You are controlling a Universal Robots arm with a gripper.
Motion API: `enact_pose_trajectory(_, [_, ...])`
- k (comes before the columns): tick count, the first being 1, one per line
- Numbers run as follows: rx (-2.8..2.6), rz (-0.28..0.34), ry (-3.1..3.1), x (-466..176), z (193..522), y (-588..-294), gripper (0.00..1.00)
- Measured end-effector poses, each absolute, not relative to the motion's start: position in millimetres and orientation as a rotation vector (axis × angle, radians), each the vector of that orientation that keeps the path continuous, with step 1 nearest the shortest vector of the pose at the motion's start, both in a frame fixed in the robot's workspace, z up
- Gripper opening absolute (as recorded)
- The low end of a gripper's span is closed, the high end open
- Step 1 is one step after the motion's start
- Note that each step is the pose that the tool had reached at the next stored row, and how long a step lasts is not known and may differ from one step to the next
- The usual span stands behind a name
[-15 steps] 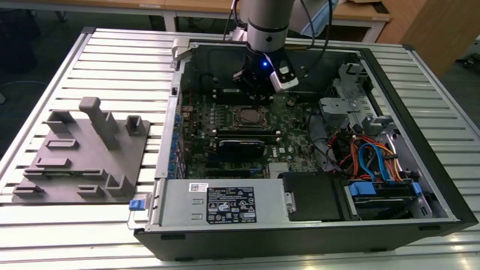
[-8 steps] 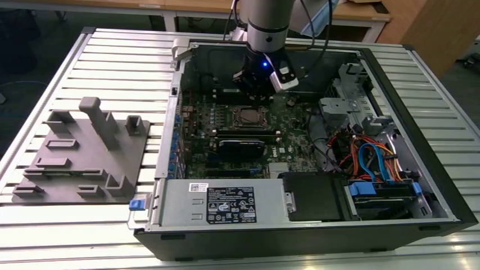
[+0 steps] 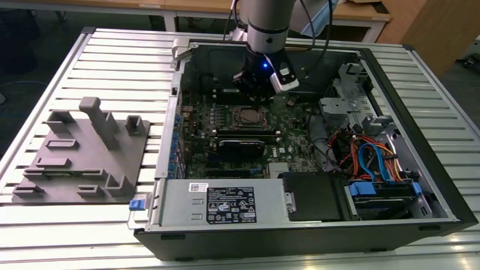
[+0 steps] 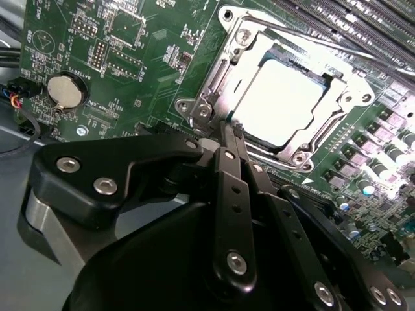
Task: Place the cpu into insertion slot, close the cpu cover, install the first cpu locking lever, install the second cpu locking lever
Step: 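Install the second cpu locking lever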
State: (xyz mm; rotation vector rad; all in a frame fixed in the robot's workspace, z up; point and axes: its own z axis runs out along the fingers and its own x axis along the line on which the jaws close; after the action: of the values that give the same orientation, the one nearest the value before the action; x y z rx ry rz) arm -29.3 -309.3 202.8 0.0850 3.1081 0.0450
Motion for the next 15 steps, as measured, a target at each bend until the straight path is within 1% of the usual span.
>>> enact_pose_trajectory(9, [0.085,0.037,3.108,-29.3,216.2,-309.8,0.10])
enact_pose_trajectory(15, [0.085,0.034,3.108,-29.3,217.1,-310.7,0.10])
